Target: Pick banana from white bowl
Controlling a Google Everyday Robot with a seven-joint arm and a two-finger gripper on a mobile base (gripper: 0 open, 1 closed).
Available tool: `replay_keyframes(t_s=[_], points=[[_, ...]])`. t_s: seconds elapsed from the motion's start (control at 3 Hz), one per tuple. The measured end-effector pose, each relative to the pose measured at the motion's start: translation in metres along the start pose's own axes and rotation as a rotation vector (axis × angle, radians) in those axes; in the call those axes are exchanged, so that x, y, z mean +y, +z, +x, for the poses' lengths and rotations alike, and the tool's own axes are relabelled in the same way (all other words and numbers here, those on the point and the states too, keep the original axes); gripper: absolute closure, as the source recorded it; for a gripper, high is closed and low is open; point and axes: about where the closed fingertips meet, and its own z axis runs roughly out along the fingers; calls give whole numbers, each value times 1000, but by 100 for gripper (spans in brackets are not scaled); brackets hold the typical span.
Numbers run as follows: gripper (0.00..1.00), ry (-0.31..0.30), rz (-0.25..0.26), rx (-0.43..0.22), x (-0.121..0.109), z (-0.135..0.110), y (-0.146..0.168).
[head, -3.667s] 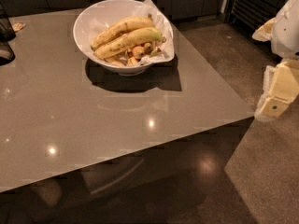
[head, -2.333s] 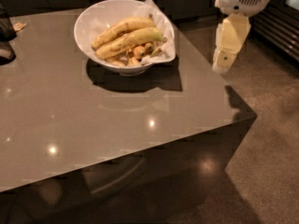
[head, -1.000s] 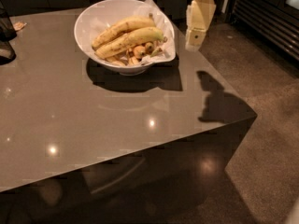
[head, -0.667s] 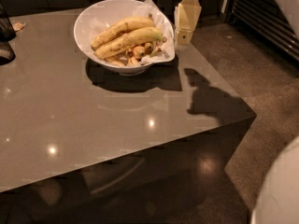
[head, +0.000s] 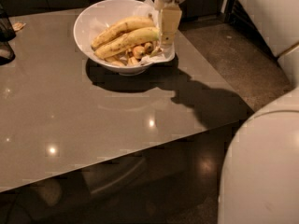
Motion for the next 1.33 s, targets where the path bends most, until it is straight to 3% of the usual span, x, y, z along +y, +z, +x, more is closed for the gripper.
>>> replay_keyframes(t_s=[0.67,1.0,1.33], points=[[24,-50,-8,5,-14,-32,10],[29,-77,-12,-5,-19,-48,15],[40,-91,-18,-17,-23,-58,19]])
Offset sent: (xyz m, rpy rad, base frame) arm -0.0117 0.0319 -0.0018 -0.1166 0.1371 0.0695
